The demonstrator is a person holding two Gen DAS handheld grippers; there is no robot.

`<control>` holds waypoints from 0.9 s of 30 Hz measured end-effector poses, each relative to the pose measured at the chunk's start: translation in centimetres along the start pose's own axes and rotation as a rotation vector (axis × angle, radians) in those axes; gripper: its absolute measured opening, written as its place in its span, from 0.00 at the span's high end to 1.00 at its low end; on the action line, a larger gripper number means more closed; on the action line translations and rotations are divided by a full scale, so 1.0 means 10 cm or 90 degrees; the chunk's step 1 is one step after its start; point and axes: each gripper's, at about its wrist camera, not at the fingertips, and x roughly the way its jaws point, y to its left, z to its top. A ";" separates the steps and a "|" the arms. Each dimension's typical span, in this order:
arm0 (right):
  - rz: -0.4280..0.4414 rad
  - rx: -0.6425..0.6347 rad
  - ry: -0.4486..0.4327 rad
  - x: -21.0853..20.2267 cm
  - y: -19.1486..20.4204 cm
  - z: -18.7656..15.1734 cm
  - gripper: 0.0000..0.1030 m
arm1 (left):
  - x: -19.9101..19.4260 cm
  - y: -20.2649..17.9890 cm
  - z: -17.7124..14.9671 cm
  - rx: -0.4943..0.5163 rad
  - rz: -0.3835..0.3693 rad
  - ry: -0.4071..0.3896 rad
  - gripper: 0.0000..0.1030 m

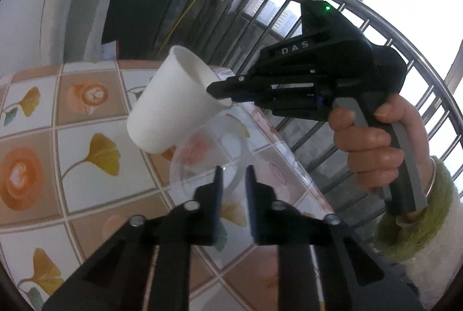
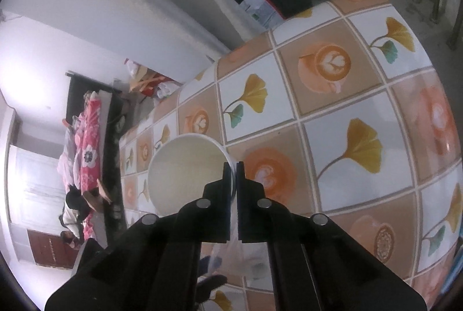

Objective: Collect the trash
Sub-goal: 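Grasp the clear plastic cup with the left gripper while the right gripper grasps the paper cup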

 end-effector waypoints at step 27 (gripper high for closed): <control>0.038 0.023 -0.145 -0.92 -0.61 -1.26 0.99 | -1.17 -0.43 -0.88 0.017 0.016 -0.099 0.96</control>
